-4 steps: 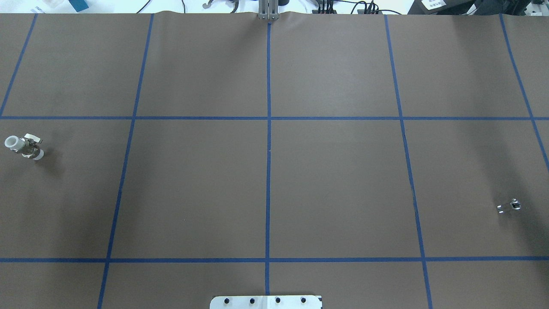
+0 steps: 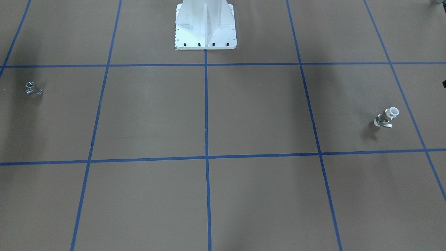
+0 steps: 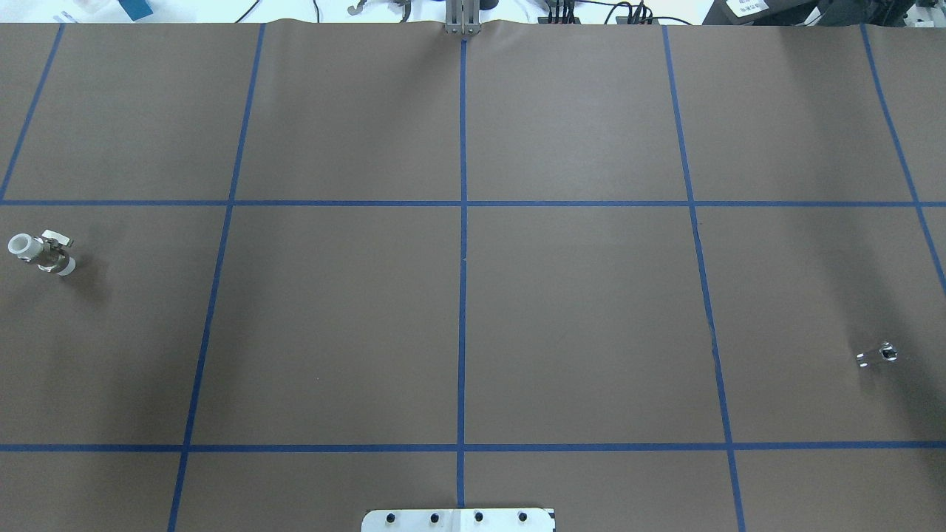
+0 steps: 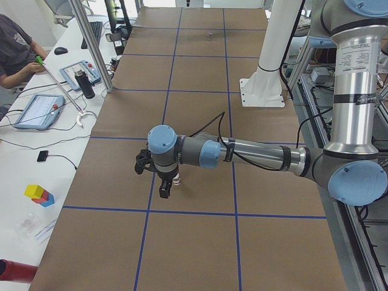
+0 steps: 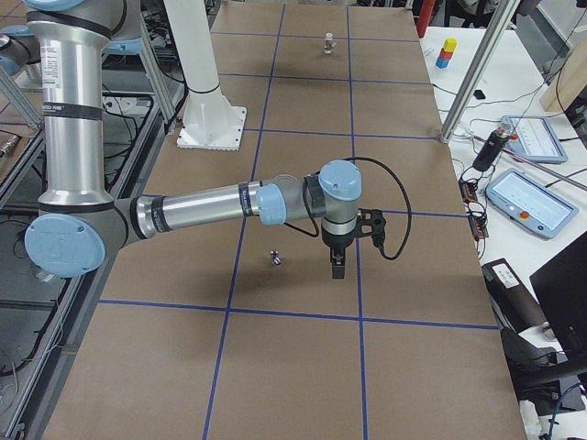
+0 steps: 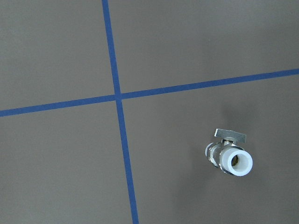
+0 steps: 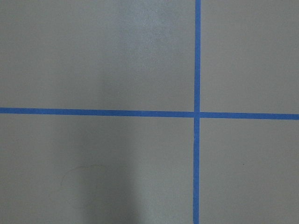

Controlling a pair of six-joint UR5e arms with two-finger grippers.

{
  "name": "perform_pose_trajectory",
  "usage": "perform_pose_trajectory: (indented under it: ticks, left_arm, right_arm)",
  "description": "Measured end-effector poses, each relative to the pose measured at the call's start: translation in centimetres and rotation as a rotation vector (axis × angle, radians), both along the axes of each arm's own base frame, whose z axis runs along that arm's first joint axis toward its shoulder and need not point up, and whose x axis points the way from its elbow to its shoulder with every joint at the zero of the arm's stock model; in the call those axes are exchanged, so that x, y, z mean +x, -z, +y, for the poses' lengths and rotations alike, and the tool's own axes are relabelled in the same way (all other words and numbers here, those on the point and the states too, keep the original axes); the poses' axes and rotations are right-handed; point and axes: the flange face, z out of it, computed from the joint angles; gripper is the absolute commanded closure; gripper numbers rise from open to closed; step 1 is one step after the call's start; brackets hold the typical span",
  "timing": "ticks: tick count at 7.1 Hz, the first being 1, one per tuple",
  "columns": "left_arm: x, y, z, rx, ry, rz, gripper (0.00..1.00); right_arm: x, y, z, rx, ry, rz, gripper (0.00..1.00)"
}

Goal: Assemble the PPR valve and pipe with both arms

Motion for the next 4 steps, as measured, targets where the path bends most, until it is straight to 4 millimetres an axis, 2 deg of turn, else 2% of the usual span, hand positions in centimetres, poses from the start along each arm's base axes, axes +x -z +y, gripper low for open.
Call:
perform_pose_trajectory:
  ticks: [4]
  left_arm:
    - [-0.30, -0.07, 0.65, -0.054, 0.053, -0.015, 0.00]
  right_arm:
    - [-0.01, -0.17, -0.06, -0.013, -0.005, -0.001, 0.00]
